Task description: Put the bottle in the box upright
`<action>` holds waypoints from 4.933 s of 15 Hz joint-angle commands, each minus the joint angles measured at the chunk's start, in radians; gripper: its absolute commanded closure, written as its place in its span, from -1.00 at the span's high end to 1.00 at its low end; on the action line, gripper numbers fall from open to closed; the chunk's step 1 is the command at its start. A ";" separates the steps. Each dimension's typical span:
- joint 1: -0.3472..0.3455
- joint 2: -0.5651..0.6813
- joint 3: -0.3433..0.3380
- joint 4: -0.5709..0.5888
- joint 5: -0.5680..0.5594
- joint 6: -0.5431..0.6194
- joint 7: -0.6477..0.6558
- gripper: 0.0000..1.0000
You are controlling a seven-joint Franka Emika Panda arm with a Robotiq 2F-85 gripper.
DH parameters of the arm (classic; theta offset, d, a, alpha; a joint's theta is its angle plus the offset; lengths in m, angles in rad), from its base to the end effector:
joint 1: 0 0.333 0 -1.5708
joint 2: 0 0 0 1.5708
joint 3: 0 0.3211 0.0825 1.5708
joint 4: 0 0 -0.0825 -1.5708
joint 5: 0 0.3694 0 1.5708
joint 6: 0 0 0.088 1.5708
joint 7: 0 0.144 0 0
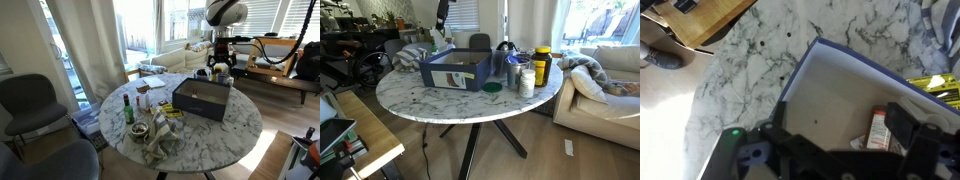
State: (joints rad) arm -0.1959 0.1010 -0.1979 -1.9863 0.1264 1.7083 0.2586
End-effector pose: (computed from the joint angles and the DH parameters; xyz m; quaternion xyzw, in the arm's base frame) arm 0.4734 -0.1776 0.3687 -0.9222 0.3348 0.1830 0.0625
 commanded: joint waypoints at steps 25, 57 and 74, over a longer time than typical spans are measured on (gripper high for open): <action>0.009 0.468 0.011 0.228 0.191 0.510 0.056 1.00; 0.072 0.050 0.018 -0.122 -0.052 0.656 -0.017 -0.85; 0.052 -0.002 0.028 -0.255 -0.137 0.452 0.066 -0.35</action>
State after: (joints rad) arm -0.1421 0.1068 -0.1656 -2.2313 -0.0174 2.1999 0.3096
